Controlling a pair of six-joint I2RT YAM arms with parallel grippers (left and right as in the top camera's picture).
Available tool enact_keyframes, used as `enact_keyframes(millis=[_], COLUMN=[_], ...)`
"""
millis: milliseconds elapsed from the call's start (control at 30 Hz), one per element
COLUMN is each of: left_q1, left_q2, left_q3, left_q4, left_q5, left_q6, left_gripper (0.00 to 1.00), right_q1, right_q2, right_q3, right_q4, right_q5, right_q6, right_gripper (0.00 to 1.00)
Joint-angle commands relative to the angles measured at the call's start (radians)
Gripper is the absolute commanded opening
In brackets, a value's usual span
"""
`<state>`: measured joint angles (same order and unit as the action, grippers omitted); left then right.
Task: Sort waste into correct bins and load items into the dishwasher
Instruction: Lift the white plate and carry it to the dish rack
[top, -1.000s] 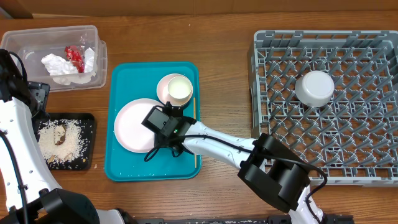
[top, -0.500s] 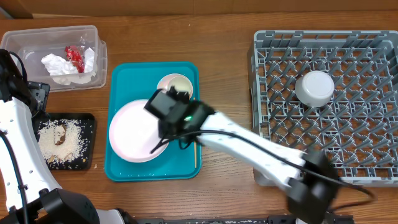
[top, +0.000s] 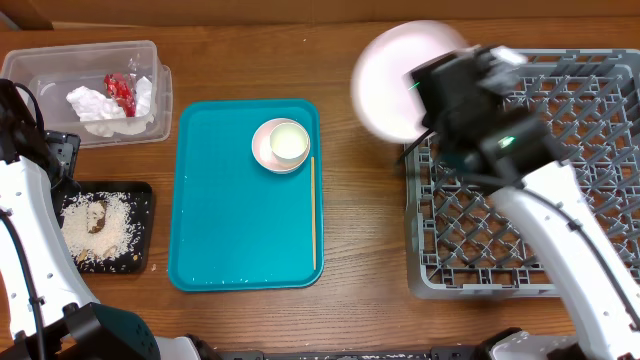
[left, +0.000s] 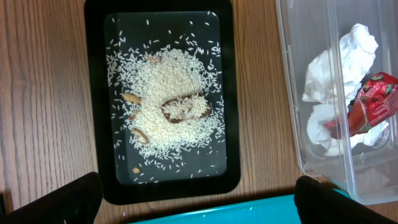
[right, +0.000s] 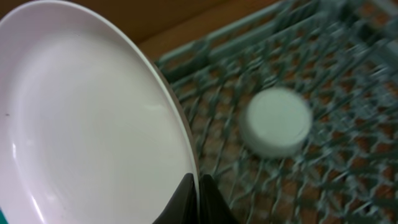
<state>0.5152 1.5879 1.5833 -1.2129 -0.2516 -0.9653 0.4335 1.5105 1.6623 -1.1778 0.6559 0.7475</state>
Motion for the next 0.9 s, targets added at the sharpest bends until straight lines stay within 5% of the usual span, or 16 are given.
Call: enact_keyframes(millis=[0, 267, 667, 867], left_q1=[0.002, 0.002, 0.002, 0.002], left_q2=[0.002, 0.002, 0.002, 0.002], left_q3=[0.002, 0.002, 0.002, 0.002], left_q4=[-0.002, -0.002, -0.002, -0.002], left_q5=[-0.018, -0.018, -0.018, -0.018], left_q6=[0.016, 0.016, 0.016, 0.016], left_gripper=[1.00, 1.00, 1.00, 1.00], right_q1=[-0.093, -0.158, -0.133, -0.064], right_q2=[0.024, 0.209, 0.363, 0.362], right_q3=[-0.018, -0.074, -0.074, -0.067], right_q4=[0.074, 0.317, 0.286, 0.242], right_q5=[0.130, 0.316, 0.419, 0.380], right_q6=[-0.122, -0.303, -0.322, -0.319], right_gripper=[0.04, 0.04, 0.04, 0.13])
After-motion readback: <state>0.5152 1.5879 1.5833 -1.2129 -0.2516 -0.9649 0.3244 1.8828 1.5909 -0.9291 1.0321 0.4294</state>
